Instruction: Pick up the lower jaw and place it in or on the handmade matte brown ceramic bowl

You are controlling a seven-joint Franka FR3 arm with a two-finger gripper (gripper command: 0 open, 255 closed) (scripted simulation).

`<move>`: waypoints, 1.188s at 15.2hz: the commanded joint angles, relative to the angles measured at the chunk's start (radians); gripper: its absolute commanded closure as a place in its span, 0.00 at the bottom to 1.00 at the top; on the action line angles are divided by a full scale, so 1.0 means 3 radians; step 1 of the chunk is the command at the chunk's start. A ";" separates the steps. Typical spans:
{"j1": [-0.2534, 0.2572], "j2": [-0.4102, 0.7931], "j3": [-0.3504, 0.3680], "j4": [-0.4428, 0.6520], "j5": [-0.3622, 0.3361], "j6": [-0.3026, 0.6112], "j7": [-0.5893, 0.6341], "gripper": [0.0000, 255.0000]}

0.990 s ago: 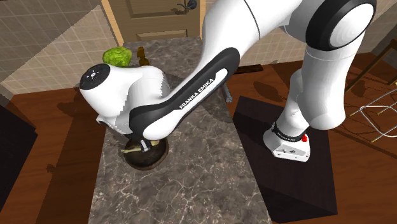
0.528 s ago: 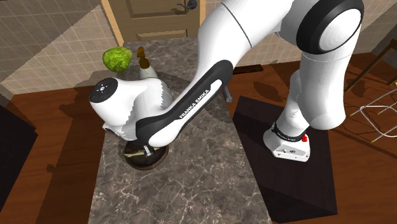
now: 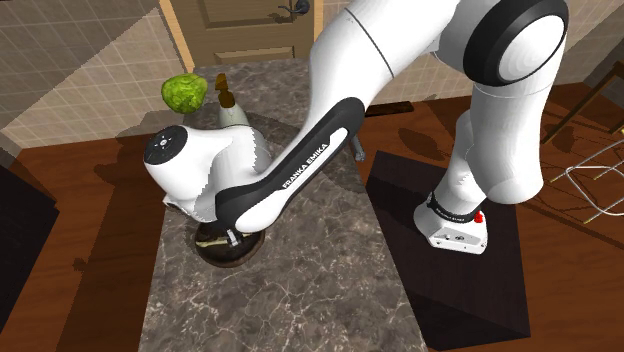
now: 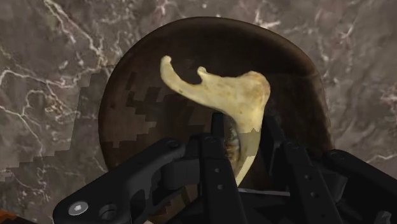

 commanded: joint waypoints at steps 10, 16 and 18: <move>-0.0006 -0.0173 0.0037 0.0203 0.0082 -0.0368 -0.0053 0.00; -0.0006 -0.0173 0.0037 0.0203 0.0082 -0.0368 -0.0053 0.00; -0.0006 -0.0173 0.0037 0.0203 0.0082 -0.0368 -0.0053 0.00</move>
